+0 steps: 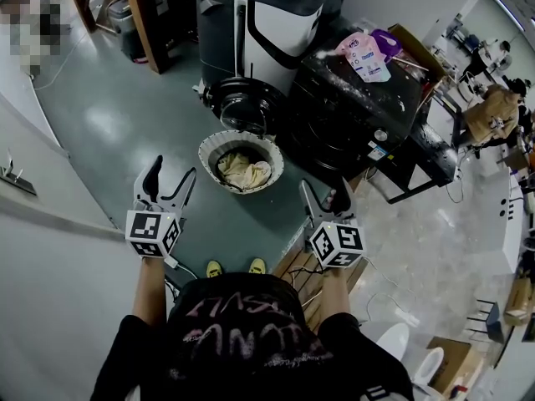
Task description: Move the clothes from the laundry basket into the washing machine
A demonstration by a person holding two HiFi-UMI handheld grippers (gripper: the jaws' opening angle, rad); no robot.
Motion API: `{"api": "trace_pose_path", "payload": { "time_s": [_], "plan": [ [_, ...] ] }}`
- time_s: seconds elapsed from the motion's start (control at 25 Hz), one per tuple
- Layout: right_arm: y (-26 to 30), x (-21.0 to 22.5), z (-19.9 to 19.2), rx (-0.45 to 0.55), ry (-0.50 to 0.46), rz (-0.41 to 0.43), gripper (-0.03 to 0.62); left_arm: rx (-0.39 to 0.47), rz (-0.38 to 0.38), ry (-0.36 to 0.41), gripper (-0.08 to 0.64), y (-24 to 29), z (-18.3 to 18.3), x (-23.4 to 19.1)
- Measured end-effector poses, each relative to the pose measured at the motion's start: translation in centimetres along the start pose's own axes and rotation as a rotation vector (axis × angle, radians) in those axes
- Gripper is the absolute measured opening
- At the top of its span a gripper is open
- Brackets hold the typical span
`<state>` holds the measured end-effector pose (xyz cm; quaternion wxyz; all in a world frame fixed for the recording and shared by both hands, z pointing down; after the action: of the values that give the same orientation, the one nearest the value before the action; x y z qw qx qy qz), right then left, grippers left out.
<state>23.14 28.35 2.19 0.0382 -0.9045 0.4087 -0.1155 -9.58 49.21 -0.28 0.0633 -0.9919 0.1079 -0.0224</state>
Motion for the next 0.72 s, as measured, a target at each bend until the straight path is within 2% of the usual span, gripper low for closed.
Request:
{"api": "trace_pose_path", "payload": {
  "time_s": [0.72],
  "plan": [
    [1.9, 6.9, -1.0, -0.036, 0.016, 0.037, 0.379, -0.043, -0.015, 0.011, 0.33, 4.6, -1.6, 5.6]
  ]
}}
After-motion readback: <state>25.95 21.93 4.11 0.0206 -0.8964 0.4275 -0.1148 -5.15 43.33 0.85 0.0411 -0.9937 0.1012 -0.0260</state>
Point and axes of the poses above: the fingertips, and each gripper's own axes: y forward along the fingers, x to its right, z out of its top, the point moved 9 cm from there along -y, backward along the fingers, and after that the axes turned 15 degrees about x, right-handed, at the moved point
